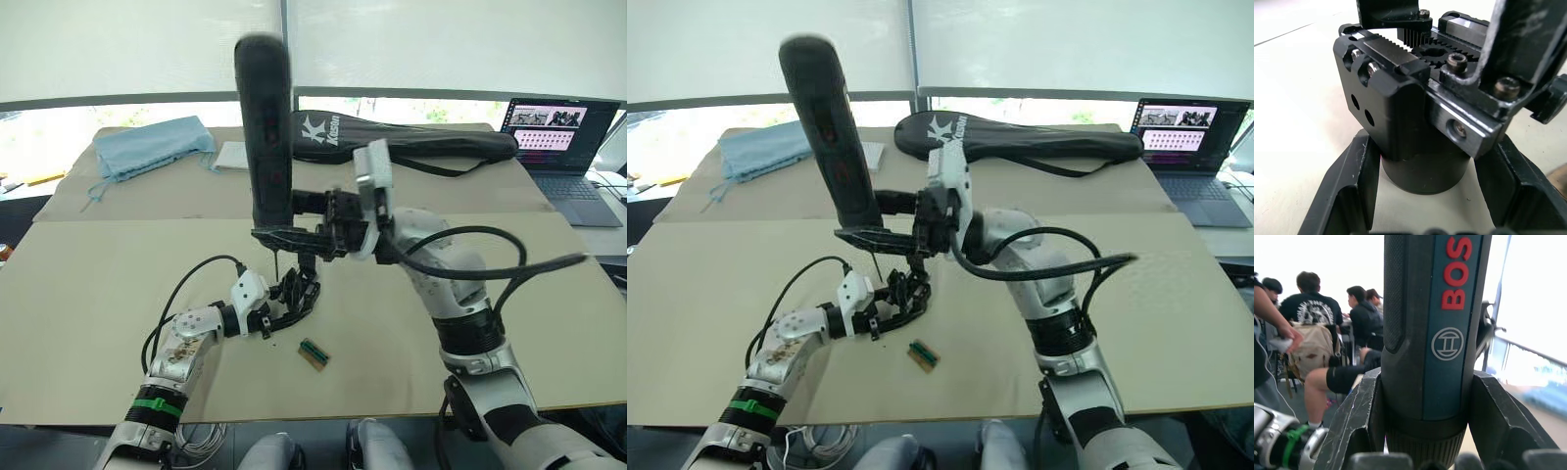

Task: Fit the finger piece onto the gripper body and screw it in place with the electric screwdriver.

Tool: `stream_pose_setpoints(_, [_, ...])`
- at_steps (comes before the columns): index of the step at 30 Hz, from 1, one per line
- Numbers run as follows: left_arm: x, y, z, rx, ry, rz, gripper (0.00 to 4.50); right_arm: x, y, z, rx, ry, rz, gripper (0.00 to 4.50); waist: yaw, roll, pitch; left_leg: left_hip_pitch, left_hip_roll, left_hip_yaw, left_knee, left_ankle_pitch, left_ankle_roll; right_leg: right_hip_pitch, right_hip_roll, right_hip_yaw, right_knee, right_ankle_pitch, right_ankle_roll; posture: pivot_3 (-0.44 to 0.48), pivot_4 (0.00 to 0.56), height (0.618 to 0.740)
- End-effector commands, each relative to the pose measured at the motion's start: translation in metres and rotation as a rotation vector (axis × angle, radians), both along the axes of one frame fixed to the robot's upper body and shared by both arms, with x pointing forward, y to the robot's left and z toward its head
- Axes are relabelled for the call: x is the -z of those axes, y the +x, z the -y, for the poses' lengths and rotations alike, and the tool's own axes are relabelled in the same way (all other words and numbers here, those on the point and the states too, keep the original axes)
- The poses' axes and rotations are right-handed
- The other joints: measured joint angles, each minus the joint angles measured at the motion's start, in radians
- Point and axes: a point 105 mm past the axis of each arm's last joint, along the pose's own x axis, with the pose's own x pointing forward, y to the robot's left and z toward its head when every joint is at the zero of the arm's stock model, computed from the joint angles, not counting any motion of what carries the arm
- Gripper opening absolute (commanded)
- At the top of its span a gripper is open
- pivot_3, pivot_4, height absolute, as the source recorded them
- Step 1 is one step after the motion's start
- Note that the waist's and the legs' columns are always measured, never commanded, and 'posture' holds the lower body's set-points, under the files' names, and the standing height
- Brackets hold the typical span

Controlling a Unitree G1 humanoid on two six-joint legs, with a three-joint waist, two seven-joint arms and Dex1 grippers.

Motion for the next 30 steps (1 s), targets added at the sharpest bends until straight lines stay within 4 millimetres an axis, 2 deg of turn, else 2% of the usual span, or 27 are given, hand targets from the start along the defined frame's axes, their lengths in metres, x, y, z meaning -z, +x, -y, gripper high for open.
stream_pose_setpoints(1, [0.025, -0.003, -0.003, -0.035, 0.044, -0.091, 2.27, -0.023, -0.016, 0.007, -0.063, 0.069, 0.085, 1.94, 0.001, 0.000, 0.000, 0.000, 0.000, 0.000, 0.000, 0.000, 0.000, 0.000, 0.000, 0.000, 0.000, 0.000, 0.000, 0.000, 0.150, 0.740])
stream_pose_setpoints(3, [0.025, -0.003, -0.003, -0.044, 0.025, -0.111, 2.27, -0.024, -0.018, 0.010, -0.071, 0.071, 0.087, 1.94, 0.002, 0.000, 0.000, 0.000, 0.000, 0.000, 0.000, 0.000, 0.000, 0.000, 0.000, 0.000, 0.000, 0.000, 0.000, 0.000, 0.150, 0.740])
stream_pose_setpoints(5, [0.025, -0.001, -0.003, -0.068, 0.011, -0.118, 3.34, -0.027, -0.021, 0.014, -0.086, 0.081, 0.096, 1.94, 0.004, 0.000, 0.000, 0.000, 0.000, 0.000, 0.000, 0.000, 0.001, 0.000, 0.000, 0.000, 0.000, 0.000, 0.000, 0.000, 0.150, 0.740])
stream_pose_setpoints(8, [0.024, -0.001, -0.004, -0.074, 0.003, -0.117, 4.48, -0.034, -0.030, 0.022, -0.130, 0.105, 0.112, 1.94, 0.007, 0.000, 0.000, 0.000, 0.000, 0.000, 0.000, 0.000, 0.001, 0.000, 0.000, 0.000, 0.000, 0.000, 0.000, 0.000, 0.150, 0.740])
stream_pose_setpoints(10, [0.024, -0.002, -0.004, -0.068, -0.001, -0.122, 4.48, -0.040, -0.039, 0.027, -0.167, 0.116, 0.126, 1.94, 0.008, 0.000, 0.000, 0.000, 0.000, 0.000, 0.000, 0.000, 0.001, 0.000, -0.001, 0.000, 0.000, 0.000, 0.000, 0.000, 0.150, 0.740])
stream_pose_setpoints(13, [0.022, -0.004, -0.016, -0.087, 0.005, -0.110, 4.48, -0.045, -0.048, 0.036, -0.176, 0.103, 0.142, 1.94, 0.007, 0.000, 0.000, 0.000, 0.000, 0.000, 0.000, -0.001, 0.001, 0.000, 0.000, 0.000, 0.000, 0.000, 0.000, 0.000, 0.150, 0.740])
stream_pose_setpoints(16, [0.007, -0.016, -0.057, -0.151, -0.026, -0.072, 4.48, -0.061, -0.043, 0.074, -0.047, 0.052, 0.099, 1.94, -0.006, -0.001, 0.001, -0.002, 0.001, 0.000, 0.000, -0.001, 0.002, -0.002, 0.000, 0.001, 0.000, 0.000, 0.000, 0.000, 0.150, 0.740])
stream_pose_setpoints(19, [-0.013, -0.028, -0.087, -0.174, -0.094, -0.022, 4.48, -0.057, -0.027, 0.110, 0.120, -0.096, -0.053, 1.94, -0.007, -0.001, 0.002, -0.003, 0.003, 0.000, -0.001, -0.002, 0.003, -0.003, 0.000, 0.000, -0.003, 0.000, -0.001, 0.000, 0.150, 0.740])
stream_pose_setpoints(21, [-0.027, -0.038, -0.100, -0.141, -0.114, 0.009, 4.48, -0.044, -0.010, 0.136, 0.300, -0.232, -0.160, 1.94, -0.004, 0.000, 0.003, -0.004, 0.004, 0.000, -0.002, -0.003, 0.003, -0.003, 0.000, 0.000, -0.007, 0.000, -0.001, 0.000, 0.150, 0.740])
stream_pose_setpoints(23, [-0.036, -0.045, -0.109, -0.113, -0.120, 0.008, 4.48, -0.026, 0.008, 0.162, 0.502, -0.391, -0.171, 1.94, 0.005, 0.000, 0.003, -0.005, 0.005, 0.000, -0.002, -0.004, 0.005, -0.003, -0.001, -0.001, -0.008, 0.000, -0.001, 0.000, 0.150, 0.740])
stream_pose_setpoints(25, [-0.050, -0.056, -0.115, -0.059, -0.122, 0.018, 4.48, -0.004, 0.025, 0.202, 0.712, -0.513, -0.340, 1.94, 0.013, 0.000, 0.004, -0.005, 0.006, 0.001, -0.002, -0.005, 0.005, -0.002, -0.001, -0.002, -0.010, 0.000, -0.001, 0.000, 0.150, 0.740])
stream_pose_setpoints(27, [-0.059, -0.066, -0.115, -0.002, -0.114, 0.016, 4.48, 0.014, 0.029, 0.230, 0.820, -0.601, -0.486, 1.94, 0.018, 0.000, 0.004, -0.009, 0.006, 0.001, -0.001, -0.006, 0.007, -0.003, -0.001, -0.002, -0.013, 0.001, 0.000, 0.000, 0.150, 0.740])
stream_pose_setpoints(30, [-0.070, -0.073, -0.113, 0.051, -0.120, 0.022, 4.48, 0.053, 0.028, 0.267, 0.980, -0.869, -0.633, 1.94, 0.023, 0.005, 0.006, -0.014, 0.004, 0.001, 0.000, -0.006, 0.009, -0.006, -0.003, -0.002, -0.015, 0.003, 0.002, 0.000, 0.150, 0.740])
